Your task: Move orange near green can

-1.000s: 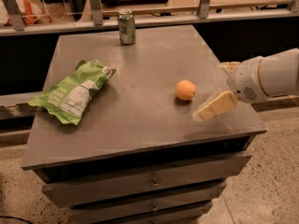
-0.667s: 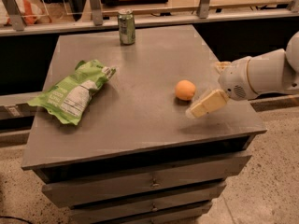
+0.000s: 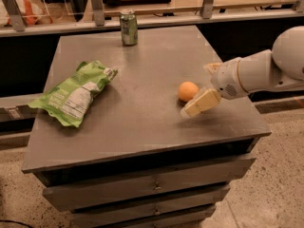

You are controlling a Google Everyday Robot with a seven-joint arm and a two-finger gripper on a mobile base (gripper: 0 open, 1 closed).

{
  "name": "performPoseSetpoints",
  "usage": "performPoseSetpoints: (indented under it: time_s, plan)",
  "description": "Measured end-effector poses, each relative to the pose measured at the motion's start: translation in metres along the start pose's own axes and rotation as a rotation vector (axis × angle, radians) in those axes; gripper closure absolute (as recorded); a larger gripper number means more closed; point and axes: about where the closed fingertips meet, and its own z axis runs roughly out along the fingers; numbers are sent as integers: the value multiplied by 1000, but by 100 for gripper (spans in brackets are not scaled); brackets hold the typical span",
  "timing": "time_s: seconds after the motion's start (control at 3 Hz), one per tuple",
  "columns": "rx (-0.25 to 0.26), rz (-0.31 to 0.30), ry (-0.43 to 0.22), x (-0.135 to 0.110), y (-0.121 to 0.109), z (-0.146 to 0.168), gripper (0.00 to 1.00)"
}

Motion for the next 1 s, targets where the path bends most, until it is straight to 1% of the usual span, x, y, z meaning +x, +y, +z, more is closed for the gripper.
performPoseSetpoints:
  time_s: [0.33, 0.67, 1.0]
  plan:
    - [-37, -3, -8, -1, 1, 9, 16]
    - [-68, -9, -9, -1, 4, 12, 39]
    - [-92, -36, -16, -7, 2, 16, 62]
